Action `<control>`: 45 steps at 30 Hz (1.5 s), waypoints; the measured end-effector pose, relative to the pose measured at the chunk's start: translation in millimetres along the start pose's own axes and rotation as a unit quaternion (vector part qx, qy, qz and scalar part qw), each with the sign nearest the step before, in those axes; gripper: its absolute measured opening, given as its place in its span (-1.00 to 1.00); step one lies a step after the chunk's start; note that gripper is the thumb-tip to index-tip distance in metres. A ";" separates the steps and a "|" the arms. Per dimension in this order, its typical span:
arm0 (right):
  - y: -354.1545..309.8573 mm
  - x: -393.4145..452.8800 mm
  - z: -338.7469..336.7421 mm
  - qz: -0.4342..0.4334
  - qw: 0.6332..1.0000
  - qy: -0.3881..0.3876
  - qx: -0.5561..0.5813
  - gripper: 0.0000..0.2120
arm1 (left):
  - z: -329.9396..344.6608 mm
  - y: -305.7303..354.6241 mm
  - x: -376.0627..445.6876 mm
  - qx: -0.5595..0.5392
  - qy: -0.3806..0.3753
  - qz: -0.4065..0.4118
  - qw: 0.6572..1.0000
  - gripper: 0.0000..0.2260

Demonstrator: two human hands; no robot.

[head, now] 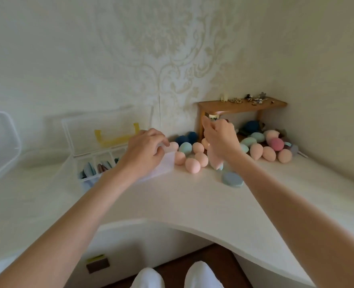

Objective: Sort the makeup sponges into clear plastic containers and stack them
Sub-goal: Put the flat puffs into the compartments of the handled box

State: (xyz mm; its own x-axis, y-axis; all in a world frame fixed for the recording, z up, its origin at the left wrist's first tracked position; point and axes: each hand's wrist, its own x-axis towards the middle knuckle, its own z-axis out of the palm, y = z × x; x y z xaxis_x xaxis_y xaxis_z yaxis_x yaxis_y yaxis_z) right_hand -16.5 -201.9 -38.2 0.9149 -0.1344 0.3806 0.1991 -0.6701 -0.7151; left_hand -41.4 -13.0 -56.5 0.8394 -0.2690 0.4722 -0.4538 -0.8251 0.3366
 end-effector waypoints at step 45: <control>-48.6 1.3 107.8 -0.318 0.895 -0.224 -0.217 -0.73 | -27.4 -65.2 10.4 0.175 -0.189 -0.073 0.964 -0.70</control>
State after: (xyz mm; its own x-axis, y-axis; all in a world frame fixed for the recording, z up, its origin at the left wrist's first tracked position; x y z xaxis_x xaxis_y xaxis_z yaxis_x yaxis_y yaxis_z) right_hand 12.9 -90.7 -66.2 0.7336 0.6163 0.2865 0.6634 -0.7409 -0.1049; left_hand -11.3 51.6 -51.2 0.9657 -0.2440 0.0887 -0.2491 -0.9671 0.0515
